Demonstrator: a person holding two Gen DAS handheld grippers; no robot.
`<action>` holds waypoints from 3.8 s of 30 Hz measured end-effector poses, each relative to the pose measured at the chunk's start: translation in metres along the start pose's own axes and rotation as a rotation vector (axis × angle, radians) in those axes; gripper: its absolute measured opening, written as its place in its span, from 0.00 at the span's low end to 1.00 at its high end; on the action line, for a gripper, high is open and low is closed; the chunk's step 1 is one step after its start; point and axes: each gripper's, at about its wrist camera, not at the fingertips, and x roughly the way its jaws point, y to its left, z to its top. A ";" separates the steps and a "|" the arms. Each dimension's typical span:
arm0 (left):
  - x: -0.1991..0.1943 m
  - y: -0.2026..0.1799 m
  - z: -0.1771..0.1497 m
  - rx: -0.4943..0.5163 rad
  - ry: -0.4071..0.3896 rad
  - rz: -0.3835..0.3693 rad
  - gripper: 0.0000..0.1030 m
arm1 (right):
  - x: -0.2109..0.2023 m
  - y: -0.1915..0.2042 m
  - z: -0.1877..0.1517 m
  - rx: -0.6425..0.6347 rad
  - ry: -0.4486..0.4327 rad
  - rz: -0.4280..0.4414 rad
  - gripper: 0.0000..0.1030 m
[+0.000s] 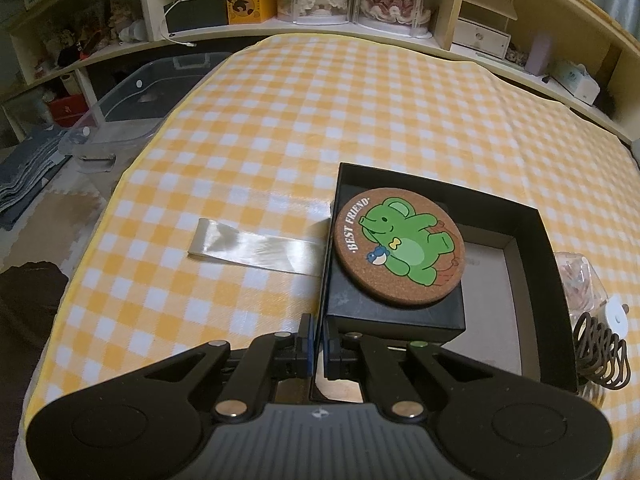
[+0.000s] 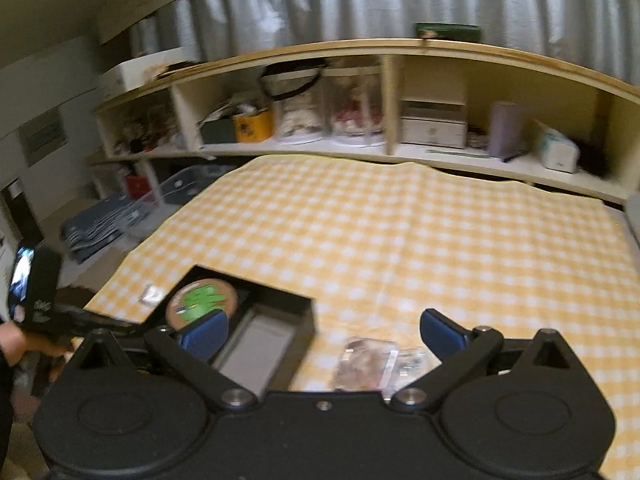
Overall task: Organize rigid objects
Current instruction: 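Open the right tool to release the block and lift away, then move the right tool to the black claw hair clip and grasp it, then lift the hair clip with the right tool and carry it over the tray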
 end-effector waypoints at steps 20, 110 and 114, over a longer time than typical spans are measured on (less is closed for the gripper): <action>0.000 -0.006 0.000 0.030 0.000 0.019 0.04 | 0.068 -0.085 -0.087 0.618 0.311 -0.012 0.83; 0.001 -0.008 -0.001 0.040 0.004 0.016 0.05 | 0.038 0.019 -0.043 -0.059 0.277 0.131 0.41; 0.002 -0.007 -0.001 0.037 0.005 0.013 0.05 | 0.047 0.020 -0.015 0.042 0.228 0.152 0.41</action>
